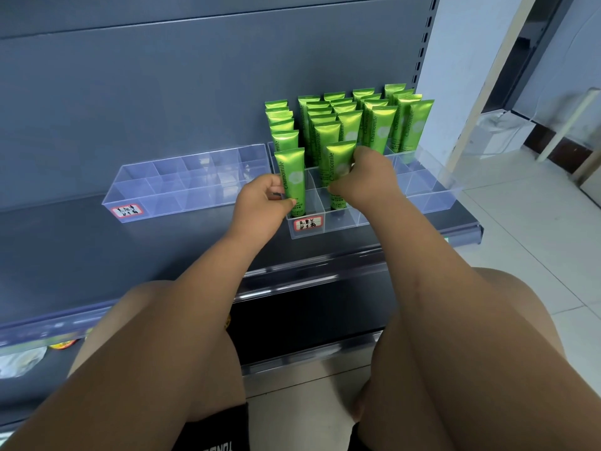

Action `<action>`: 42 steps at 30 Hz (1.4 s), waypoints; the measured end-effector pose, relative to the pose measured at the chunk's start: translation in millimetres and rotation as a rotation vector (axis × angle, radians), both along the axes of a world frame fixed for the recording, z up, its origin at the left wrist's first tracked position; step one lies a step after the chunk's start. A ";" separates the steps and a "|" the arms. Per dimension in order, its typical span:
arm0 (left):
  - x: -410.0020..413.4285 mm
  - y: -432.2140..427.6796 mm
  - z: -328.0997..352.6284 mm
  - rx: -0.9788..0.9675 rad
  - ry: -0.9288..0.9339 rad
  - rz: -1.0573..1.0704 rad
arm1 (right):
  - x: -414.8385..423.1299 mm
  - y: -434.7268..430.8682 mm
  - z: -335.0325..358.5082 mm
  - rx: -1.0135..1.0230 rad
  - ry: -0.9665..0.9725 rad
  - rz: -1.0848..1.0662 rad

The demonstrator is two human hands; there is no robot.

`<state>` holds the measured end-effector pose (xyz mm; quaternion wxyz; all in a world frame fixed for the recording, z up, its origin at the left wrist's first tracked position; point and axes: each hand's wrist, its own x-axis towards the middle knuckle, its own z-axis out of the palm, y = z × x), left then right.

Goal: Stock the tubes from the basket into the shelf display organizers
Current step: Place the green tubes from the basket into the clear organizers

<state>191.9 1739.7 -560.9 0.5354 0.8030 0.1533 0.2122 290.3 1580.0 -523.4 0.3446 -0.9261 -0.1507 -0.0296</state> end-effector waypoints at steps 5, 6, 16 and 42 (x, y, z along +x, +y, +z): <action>-1.1 -2.8 0.7 0.007 0.003 0.001 | -2.5 -0.7 1.9 0.029 0.016 -0.006; -1.1 -2.8 0.6 0.006 0.007 0.005 | -2.9 -0.7 2.3 0.035 0.017 -0.006; -3.9 -0.3 -0.3 0.147 0.047 0.072 | -20.8 -4.0 6.4 -0.034 -0.030 -0.013; -260.3 82.6 44.5 0.993 0.292 0.768 | -225.3 131.0 27.0 -0.009 -0.470 0.608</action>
